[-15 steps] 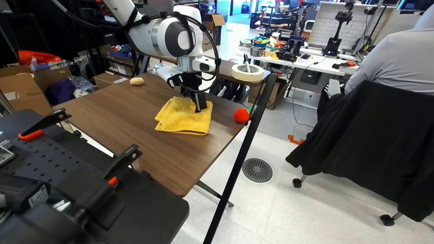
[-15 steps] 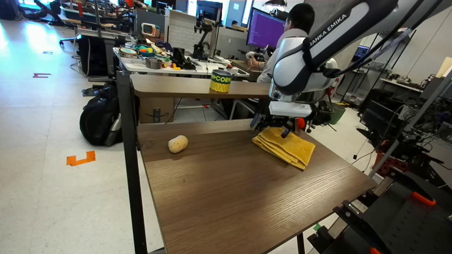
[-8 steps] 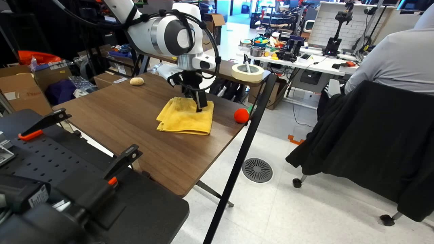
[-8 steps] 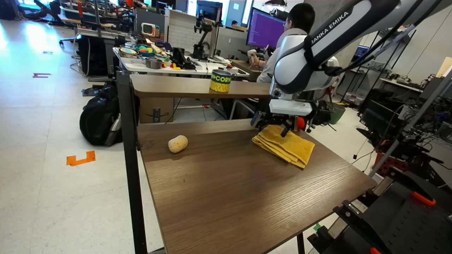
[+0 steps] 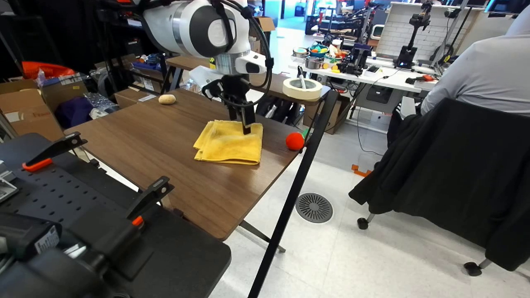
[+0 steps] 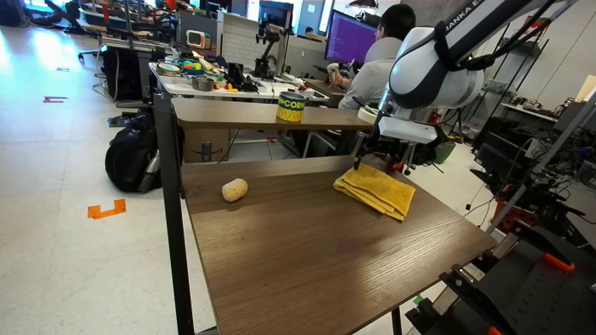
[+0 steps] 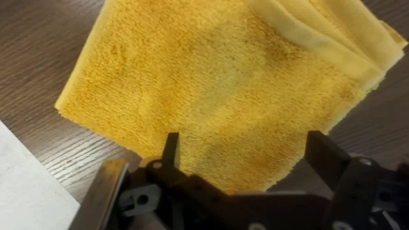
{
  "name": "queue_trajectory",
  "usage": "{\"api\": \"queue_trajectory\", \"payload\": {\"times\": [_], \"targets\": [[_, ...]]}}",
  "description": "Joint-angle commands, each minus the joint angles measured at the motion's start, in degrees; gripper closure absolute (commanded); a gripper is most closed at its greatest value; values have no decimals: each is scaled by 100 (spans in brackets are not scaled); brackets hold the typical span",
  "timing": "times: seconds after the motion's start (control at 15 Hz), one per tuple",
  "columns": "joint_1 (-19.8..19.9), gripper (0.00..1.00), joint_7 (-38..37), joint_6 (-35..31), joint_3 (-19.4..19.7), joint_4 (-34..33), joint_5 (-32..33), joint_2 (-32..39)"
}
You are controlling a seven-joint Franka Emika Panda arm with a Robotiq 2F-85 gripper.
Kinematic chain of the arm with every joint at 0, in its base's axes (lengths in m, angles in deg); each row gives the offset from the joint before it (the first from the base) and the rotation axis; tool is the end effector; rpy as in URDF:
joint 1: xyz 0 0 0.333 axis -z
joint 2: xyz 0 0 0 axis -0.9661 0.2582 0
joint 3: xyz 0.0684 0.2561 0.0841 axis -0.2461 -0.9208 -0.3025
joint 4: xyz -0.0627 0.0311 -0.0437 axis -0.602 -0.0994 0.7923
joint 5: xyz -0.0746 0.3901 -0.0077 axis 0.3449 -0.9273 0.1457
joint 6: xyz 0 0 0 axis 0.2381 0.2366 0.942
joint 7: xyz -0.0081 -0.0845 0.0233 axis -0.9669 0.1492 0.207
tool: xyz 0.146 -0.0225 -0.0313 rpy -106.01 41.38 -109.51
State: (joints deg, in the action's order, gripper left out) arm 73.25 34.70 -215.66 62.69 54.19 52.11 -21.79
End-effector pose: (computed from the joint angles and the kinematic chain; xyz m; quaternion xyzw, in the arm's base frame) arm 0.6380 -0.0538 0.0163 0.9697 -0.2399 0.0386 0.0261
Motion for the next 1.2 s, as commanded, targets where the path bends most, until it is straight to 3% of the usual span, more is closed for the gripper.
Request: {"api": "queue_trajectory", "payload": {"times": [0.0,0.27,0.33,0.67,0.93,1.13], "targets": [[187,0,377,185,-86,332,-204,-249],[160,0,454,589,-151,-477,-145,632],[119,0,381,413,-28,32,-122,175],[87,0,373,399,-1,-49,-115,254],[93,0,209,1247,300,-1376,68,1376],[335,0,-19,1730,221,-2137,-237,1835]]}}
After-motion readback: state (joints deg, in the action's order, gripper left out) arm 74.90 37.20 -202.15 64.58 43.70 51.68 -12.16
